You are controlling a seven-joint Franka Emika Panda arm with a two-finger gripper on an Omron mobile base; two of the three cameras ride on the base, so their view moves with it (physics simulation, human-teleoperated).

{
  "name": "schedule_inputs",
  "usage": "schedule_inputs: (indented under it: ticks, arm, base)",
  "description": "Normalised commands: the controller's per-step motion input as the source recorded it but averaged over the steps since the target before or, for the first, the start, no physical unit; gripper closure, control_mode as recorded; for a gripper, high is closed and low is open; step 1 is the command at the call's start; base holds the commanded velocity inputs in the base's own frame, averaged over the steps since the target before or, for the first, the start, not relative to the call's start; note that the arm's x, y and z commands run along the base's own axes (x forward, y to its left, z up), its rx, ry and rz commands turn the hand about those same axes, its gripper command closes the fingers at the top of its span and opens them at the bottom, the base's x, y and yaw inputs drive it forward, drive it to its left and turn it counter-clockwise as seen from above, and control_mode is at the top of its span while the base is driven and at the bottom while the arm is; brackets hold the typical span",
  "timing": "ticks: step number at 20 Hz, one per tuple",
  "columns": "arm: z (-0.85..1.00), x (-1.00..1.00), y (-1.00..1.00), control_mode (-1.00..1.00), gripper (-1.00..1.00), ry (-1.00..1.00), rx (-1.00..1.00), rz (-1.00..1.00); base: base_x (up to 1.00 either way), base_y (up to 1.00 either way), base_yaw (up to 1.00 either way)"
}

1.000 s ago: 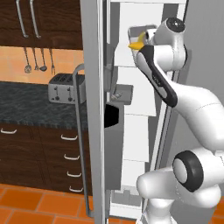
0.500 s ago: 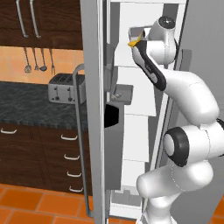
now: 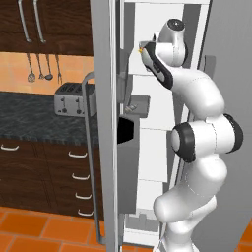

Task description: Take the meat container that has the fish and place it on the second highest rack of the freezer. Then take the vegetable container that has the lemon wedge and corn and place it on the highest rack of the freezer.

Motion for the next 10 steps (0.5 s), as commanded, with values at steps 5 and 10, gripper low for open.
schedule_inputs:
  ticks: [5,10]
  arm:
    - [-0.18,0.25,-0.03,-1.0,-1.0,-0.04,0.0,-0.02]
    - [-0.16,-0.06,0.0,-1.0,-1.0,-0.23,0.0,-0.04]
  base:
    - [0.0,0.0,0.0]
    - [0.0,0.0,0.0]
